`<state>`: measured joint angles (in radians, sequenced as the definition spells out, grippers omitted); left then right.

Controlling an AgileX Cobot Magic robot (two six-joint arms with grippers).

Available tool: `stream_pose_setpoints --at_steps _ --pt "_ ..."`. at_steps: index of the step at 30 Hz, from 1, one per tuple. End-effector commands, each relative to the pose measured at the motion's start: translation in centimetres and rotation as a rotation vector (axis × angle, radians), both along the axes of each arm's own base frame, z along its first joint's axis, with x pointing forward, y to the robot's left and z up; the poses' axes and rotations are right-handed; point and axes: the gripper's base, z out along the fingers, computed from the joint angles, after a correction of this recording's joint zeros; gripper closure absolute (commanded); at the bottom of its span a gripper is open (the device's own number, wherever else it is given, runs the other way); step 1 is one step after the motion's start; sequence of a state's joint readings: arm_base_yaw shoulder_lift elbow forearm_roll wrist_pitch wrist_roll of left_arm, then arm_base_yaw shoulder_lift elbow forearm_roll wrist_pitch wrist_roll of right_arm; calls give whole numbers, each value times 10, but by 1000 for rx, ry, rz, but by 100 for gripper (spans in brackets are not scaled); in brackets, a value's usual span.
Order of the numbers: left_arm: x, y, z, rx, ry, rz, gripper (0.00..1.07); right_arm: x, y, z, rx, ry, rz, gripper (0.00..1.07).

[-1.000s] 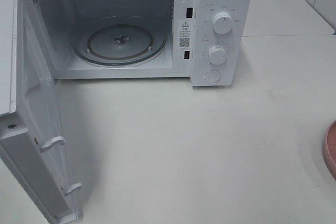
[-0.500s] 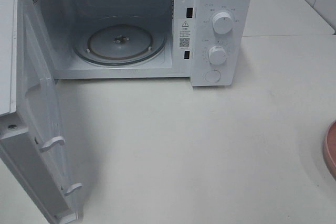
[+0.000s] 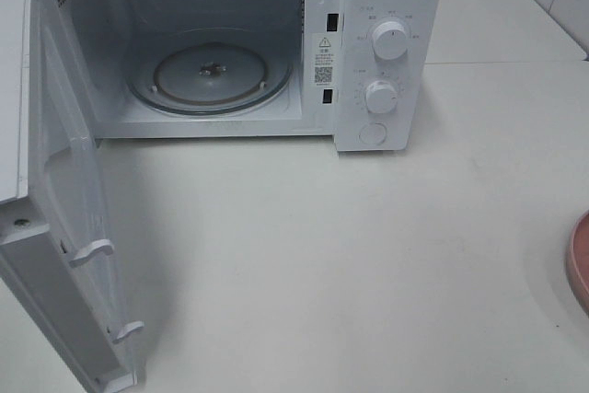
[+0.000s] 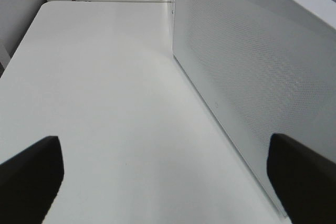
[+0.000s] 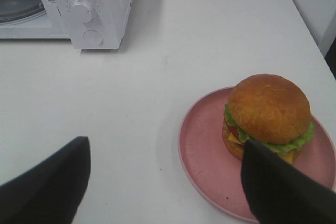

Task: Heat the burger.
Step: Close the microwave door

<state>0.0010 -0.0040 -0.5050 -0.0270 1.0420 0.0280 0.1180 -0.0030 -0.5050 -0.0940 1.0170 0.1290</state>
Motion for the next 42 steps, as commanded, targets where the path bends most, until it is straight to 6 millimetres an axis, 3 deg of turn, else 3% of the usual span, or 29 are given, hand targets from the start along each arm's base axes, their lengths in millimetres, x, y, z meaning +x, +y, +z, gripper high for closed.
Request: stream_pose_setpoints --at_steps 1,17,25,30,32,33,34,36,38,39,40,41,42 --pt "-3 0 0 -9 -24 3 9 -4 0 0 -9 -37 5 31" --pt "-3 0 0 -9 -24 3 9 -4 0 0 -8 -37 4 31" --pt "3 0 19 -11 -113 6 10 -4 0 0 -8 -37 4 31" --pt "21 1 26 -8 -128 10 25 -4 0 0 -8 -37 4 31" --pt "32 1 29 -5 -128 12 40 -4 0 0 -8 -37 4 31" --pt "32 1 29 -5 -128 12 40 -4 0 0 -8 -37 4 31" --pt "39 1 30 -2 -113 14 50 -4 0 0 -8 -37 4 31" --pt "43 1 30 -2 -103 14 54 -4 0 0 -8 -37 4 31" --pt "56 1 29 -2 -62 15 74 -4 0 0 -8 -37 4 31" --pt "56 1 29 -2 -62 15 74 -4 0 0 -8 -37 4 31" --pt "66 1 26 -1 -10 15 91 -4 0 0 -8 -37 4 31" --pt "70 1 24 -1 6 15 98 -4 0 0 -8 -37 4 31" --pt "70 1 24 -1 6 15 98 -4 0 0 -8 -37 4 31"
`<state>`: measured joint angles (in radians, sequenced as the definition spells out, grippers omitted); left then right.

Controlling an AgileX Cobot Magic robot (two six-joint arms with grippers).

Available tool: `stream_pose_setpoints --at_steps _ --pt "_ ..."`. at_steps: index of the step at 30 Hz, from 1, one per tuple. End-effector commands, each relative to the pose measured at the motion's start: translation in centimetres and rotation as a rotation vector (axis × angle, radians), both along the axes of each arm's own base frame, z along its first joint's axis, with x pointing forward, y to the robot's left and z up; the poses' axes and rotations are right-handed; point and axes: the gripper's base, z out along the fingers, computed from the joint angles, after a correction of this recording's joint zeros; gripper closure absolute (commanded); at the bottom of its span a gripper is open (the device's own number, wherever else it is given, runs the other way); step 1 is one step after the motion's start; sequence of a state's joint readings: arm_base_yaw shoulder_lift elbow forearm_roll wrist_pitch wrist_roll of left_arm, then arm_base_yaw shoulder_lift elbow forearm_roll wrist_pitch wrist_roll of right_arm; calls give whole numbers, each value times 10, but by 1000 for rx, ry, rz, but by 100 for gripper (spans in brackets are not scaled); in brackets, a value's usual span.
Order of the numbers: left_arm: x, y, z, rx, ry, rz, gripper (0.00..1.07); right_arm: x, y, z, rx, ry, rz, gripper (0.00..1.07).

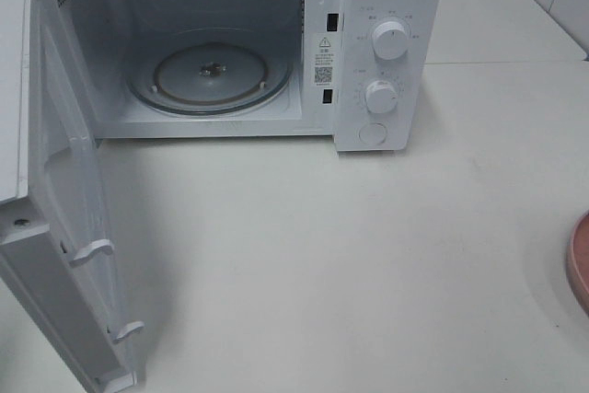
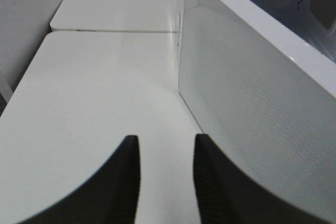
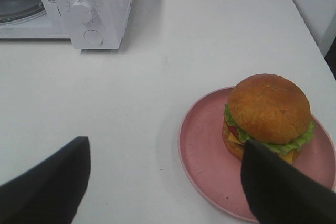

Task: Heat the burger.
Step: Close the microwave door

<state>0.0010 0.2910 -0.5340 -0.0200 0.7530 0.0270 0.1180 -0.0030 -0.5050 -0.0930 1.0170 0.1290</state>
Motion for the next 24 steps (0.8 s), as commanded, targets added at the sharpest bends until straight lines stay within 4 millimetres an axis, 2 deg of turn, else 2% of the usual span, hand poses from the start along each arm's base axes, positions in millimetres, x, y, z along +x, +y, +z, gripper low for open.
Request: stream_pose_setpoints --at_steps 1,3,5,6,8,11,12,14,16,19,21,24 --pt "20 0 -6 -4 55 6 107 -4 0 0 -9 -37 4 31" --pt "25 0 -9 -4 55 6 107 -4 0 0 -9 -37 4 31" --pt "41 1 -23 -5 0 9 107 -4 0 0 -9 -37 4 31" --pt "41 1 -23 -5 0 9 107 -4 0 0 -9 -37 4 31" --pt "49 1 -37 -6 -53 12 107 -4 0 0 -9 -37 4 31" --pt "51 1 -43 -6 -66 13 107 -4 0 0 -9 -37 4 31" --pt "55 1 -53 -6 -93 14 107 -4 0 0 -9 -37 4 31" --pt "57 1 -56 -8 -117 16 107 -4 0 0 -9 -37 4 31" --pt "61 2 -71 -9 -194 20 107 -4 0 0 -9 -37 4 31" --pt "62 2 -73 -11 -209 21 107 -4 0 0 -9 -37 4 31" --pt "68 2 -75 -12 -267 24 107 -4 0 0 -9 -37 4 31" --pt "76 2 -78 -9 -257 24 107 -4 0 0 -9 -37 4 31"
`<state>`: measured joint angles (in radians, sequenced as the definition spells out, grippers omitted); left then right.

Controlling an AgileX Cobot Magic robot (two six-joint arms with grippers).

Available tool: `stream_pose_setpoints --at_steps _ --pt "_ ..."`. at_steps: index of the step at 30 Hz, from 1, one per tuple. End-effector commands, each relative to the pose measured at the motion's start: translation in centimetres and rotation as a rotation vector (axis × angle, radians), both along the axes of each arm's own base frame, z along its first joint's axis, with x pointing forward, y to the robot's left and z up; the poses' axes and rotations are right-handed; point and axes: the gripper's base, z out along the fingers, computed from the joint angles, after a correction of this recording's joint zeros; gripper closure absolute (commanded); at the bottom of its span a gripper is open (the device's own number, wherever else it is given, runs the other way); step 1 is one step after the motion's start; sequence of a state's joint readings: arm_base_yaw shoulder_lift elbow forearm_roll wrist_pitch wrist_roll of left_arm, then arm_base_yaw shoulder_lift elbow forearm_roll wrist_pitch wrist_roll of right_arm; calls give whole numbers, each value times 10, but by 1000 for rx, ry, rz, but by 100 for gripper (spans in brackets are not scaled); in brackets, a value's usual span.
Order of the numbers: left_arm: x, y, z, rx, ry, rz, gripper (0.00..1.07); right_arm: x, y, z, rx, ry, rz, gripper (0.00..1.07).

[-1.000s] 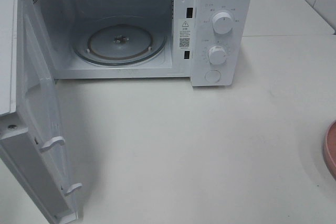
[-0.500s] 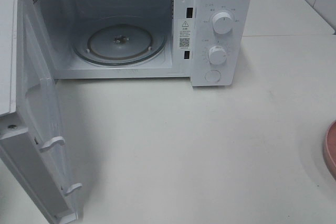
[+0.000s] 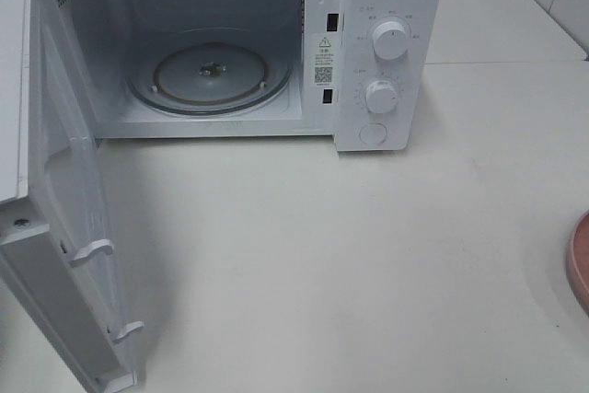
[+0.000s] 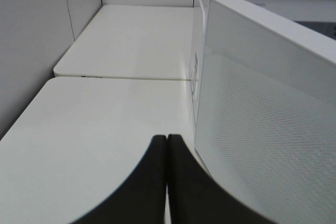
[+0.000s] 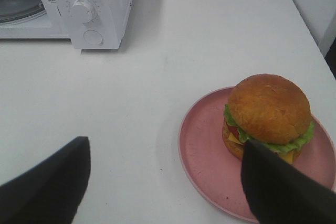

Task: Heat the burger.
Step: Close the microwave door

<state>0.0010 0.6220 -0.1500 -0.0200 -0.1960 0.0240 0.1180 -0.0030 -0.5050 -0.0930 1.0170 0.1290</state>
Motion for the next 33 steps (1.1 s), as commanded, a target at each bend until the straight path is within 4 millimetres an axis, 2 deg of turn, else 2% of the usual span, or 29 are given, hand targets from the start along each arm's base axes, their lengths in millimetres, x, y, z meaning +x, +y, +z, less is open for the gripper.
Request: stream_pose_setpoints --at_steps 1,7,11,17,33 --pt "6 0 0 -7 -23 4 107 -4 0 0 -9 -37 4 31" --pt "24 -2 -10 -14 0 -15 107 -4 0 0 -9 -37 4 32" --pt "32 -10 -14 -116 -3 -76 107 -4 0 0 -9 -37 4 32" --pt "44 -26 -21 -85 -36 -256 107 -4 0 0 -9 -37 4 32" --pt "73 -48 -53 -136 -4 -410 107 -4 0 0 -9 -37 4 32"
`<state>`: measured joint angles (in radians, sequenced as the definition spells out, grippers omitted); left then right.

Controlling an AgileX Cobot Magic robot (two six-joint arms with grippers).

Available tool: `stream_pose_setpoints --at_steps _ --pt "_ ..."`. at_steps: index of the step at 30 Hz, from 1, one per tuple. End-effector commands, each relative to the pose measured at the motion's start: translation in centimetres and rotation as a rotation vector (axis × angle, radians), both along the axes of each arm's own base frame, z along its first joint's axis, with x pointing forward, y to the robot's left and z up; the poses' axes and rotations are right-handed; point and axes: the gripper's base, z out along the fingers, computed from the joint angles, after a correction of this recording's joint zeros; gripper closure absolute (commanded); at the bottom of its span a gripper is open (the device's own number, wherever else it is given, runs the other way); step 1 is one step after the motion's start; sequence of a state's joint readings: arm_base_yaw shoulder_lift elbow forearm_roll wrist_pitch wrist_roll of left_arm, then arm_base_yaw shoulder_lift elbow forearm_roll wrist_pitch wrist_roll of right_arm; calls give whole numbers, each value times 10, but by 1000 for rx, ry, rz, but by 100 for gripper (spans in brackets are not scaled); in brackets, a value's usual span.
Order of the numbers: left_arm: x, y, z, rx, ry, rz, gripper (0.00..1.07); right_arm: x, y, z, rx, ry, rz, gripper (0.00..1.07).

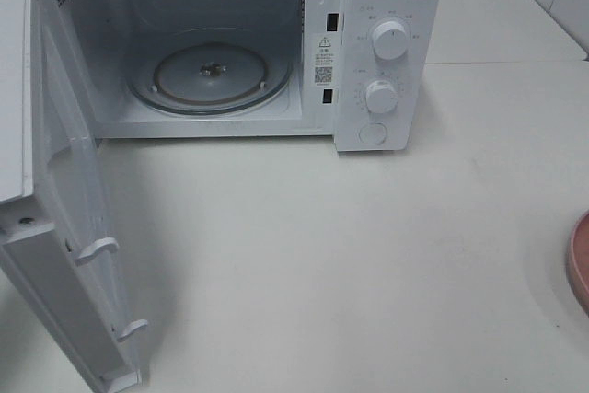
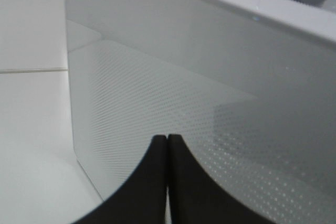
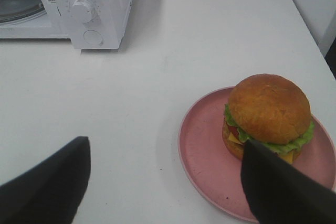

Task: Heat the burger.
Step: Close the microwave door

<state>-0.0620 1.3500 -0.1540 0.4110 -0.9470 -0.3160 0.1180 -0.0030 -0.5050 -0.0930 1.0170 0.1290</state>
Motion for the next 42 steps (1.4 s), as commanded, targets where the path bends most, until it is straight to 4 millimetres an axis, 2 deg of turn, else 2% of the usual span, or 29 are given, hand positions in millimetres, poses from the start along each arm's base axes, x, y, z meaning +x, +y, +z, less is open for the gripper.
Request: stream_pose_setpoints --at_steps 1,14,24,32,37,39,42 --pt "10 -12 -1 -21 -43 -56 107 -4 0 0 -9 -37 4 32" --pt "28 -31 -11 -81 -64 -72 107 -4 0 0 -9 -37 4 32" --pt "47 -53 -6 -104 -98 -113 107 -4 0 0 -9 -37 4 33" --pt "72 -83 3 -118 -104 -107 107 -4 0 0 -9 -37 4 33" --pt "81 -99 4 -116 -112 -106 107 -4 0 0 -9 -37 4 33" --pt "90 -116 7 -117 -107 -121 107 -4 0 0 -9 -37 4 33" --pt "93 -119 8 -126 -110 -116 107 -4 0 0 -9 -37 4 33"
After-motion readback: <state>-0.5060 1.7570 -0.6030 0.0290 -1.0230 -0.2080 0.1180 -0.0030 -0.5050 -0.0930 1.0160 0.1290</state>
